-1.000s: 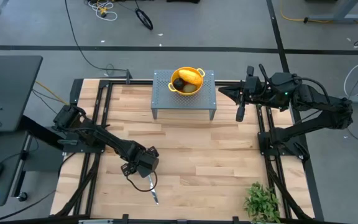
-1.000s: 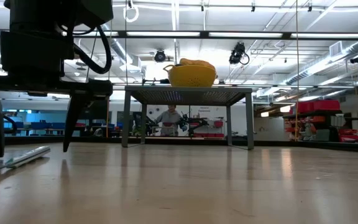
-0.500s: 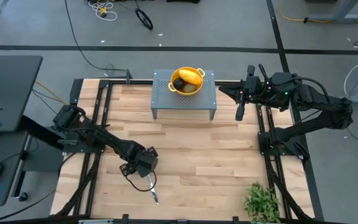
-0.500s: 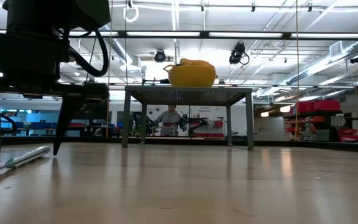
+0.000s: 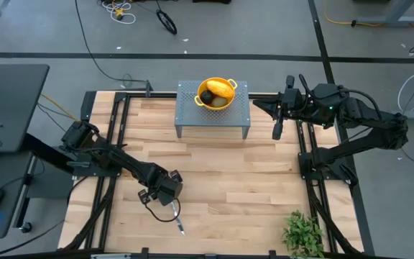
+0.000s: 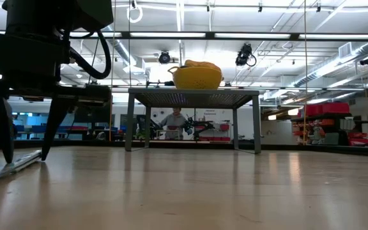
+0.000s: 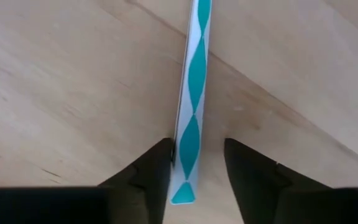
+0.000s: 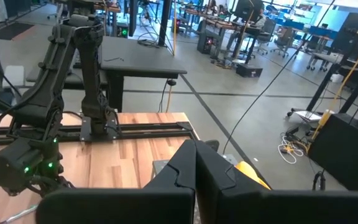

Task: Pick & Place Fruit
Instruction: Put the green table knife to the left of the colander bowl on the shelf

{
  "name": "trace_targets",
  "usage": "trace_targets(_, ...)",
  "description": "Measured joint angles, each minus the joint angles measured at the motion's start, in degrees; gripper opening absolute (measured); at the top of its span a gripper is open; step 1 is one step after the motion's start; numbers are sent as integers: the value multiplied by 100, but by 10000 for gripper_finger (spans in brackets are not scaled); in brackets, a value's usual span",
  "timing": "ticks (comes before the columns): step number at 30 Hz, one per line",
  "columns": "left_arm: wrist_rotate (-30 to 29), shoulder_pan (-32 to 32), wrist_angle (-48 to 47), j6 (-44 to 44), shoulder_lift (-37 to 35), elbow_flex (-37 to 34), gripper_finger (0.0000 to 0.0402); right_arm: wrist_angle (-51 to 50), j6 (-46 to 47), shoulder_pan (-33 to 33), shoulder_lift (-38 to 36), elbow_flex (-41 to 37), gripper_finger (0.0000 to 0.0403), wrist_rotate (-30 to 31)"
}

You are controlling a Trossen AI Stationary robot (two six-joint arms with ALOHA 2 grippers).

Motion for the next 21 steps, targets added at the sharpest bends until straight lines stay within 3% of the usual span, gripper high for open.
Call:
trace_targets(13,-10,0,0,-1,4,0,76,2,0,0,2,0,0,0)
trace_targets(21,-10,0,0,7,2,0,72,4,0,0,2,0,0,-1)
